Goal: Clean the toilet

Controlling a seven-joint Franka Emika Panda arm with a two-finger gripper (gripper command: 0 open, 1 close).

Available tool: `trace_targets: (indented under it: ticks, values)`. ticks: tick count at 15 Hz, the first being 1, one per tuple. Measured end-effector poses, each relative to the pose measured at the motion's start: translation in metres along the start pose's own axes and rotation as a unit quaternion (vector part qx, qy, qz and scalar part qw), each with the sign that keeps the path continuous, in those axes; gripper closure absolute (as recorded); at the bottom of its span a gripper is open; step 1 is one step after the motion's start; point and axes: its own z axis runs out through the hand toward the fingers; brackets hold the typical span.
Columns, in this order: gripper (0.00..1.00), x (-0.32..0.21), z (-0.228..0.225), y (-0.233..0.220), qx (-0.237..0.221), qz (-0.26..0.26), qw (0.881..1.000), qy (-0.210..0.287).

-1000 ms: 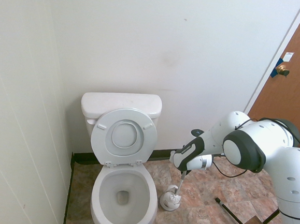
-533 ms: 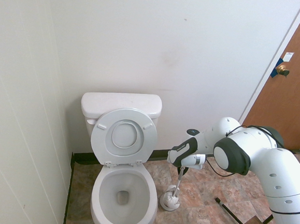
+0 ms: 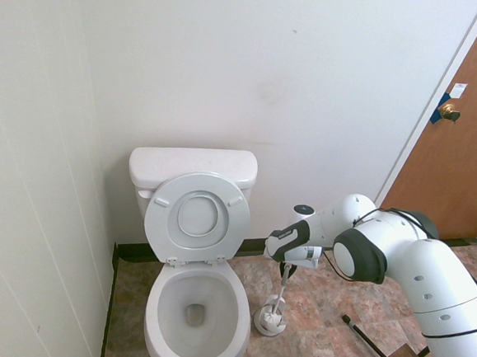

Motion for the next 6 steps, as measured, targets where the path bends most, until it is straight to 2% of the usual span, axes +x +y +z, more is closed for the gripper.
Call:
trace_targets:
  ticks: [6]
  values:
    - [1.00, 0.014, 0.002, -0.019, -0.010, 0.007, 1.000, -0.005]
